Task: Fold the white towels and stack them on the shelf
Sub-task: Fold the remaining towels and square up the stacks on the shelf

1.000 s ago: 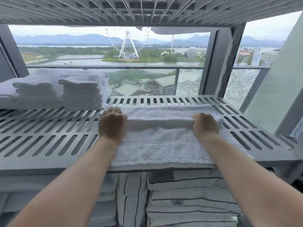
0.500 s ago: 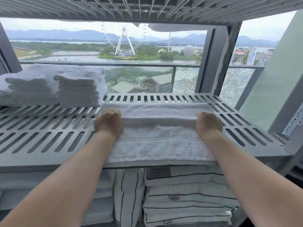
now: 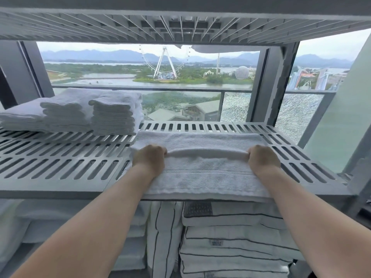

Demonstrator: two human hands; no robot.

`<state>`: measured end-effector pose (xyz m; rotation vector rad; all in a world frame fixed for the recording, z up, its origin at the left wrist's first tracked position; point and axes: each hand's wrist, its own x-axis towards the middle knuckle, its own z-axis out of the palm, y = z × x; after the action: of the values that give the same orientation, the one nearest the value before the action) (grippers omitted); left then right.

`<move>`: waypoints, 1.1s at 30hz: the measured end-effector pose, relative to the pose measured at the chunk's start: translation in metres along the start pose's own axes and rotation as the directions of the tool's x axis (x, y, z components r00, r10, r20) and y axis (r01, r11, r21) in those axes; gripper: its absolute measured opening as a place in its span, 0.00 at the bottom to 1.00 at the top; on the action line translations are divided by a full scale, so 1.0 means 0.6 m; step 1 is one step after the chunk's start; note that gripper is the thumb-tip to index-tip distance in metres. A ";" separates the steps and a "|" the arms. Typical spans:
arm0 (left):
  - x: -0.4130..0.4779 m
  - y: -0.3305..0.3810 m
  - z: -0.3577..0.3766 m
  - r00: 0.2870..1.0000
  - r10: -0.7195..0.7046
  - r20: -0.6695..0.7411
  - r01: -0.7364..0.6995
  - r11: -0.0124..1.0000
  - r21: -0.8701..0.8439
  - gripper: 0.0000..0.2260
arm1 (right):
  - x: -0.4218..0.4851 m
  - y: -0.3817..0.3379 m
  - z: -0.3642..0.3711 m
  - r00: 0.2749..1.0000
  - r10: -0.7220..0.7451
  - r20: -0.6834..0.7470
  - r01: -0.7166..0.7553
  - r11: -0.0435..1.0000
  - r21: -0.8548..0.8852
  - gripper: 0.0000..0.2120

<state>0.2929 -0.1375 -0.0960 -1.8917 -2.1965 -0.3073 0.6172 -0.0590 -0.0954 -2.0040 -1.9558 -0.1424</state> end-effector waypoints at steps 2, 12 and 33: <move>-0.013 0.003 -0.007 0.997 0.067 0.038 -0.065 0.997 -0.049 0.14 | -0.015 -0.017 -0.003 0.999 -0.036 -0.026 0.036 0.999 0.028 0.10; -0.124 0.028 -0.019 0.951 0.280 0.133 -0.233 0.928 -0.290 0.28 | -0.141 -0.091 -0.026 0.796 -0.581 -0.170 0.604 0.738 0.301 0.09; -0.147 -0.020 -0.057 0.976 0.048 -0.214 -0.038 0.998 0.051 0.09 | -0.155 0.000 -0.043 0.931 -0.229 -0.283 0.259 0.963 0.074 0.15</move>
<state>0.2951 -0.2326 -0.0901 -1.7874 -2.0014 -0.4282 0.6169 -0.1554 -0.0990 -1.5714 -1.9771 -0.3434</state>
